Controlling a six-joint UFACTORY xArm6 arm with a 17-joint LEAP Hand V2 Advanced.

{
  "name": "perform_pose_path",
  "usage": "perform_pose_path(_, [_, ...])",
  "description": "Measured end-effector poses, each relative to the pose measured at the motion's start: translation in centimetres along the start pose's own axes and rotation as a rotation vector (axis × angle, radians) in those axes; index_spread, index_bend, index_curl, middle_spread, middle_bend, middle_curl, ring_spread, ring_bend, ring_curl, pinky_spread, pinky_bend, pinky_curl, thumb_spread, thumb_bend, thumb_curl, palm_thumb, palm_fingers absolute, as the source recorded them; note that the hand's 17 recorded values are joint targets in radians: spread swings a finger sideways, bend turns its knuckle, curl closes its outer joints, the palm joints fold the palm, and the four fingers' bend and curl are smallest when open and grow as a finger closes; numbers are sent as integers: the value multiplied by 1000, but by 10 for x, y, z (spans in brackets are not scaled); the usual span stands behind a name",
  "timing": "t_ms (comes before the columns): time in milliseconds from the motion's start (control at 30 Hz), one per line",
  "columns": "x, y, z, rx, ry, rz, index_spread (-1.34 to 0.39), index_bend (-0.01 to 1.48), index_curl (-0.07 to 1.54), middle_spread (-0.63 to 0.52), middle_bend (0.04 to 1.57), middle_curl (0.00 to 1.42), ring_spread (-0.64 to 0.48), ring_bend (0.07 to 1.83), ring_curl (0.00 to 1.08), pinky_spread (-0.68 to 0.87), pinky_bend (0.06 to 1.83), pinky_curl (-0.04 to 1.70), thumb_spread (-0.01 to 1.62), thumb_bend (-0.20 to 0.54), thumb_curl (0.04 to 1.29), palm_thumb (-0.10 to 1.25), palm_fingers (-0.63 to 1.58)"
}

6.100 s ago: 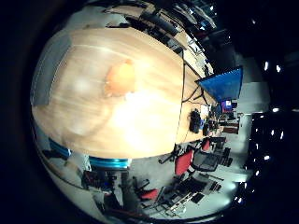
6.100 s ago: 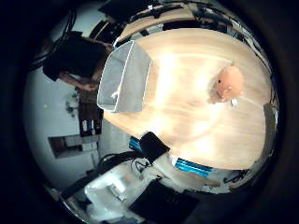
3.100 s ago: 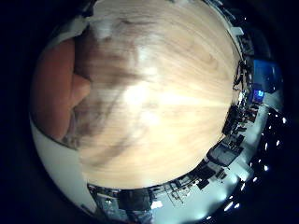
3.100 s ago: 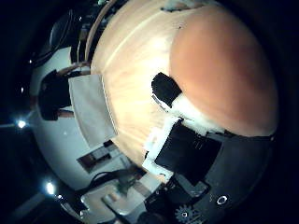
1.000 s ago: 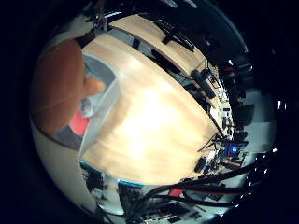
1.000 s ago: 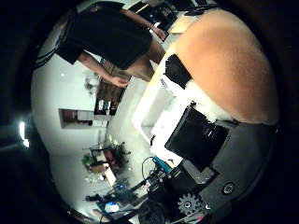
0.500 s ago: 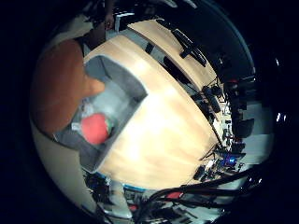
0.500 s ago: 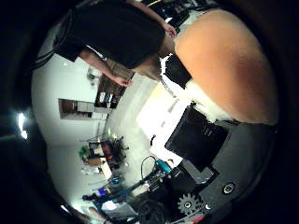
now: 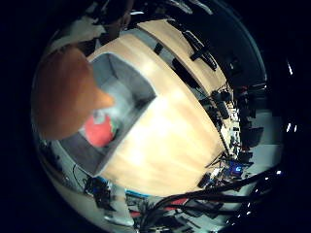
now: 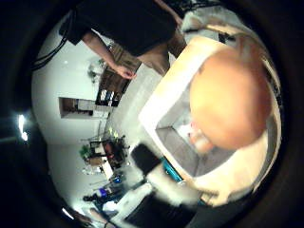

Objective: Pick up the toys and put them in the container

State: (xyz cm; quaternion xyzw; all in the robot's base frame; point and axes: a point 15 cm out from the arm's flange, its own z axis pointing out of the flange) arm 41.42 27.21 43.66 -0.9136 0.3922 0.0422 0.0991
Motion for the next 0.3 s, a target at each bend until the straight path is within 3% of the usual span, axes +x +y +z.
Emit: perform_pose_path(300, [-5, -1, 0, 0, -1, -20, -484, 349, 364, -182, 520, 339, -29, 744, 238, 354, 956, 378, 877, -33, 282, 49, 38])
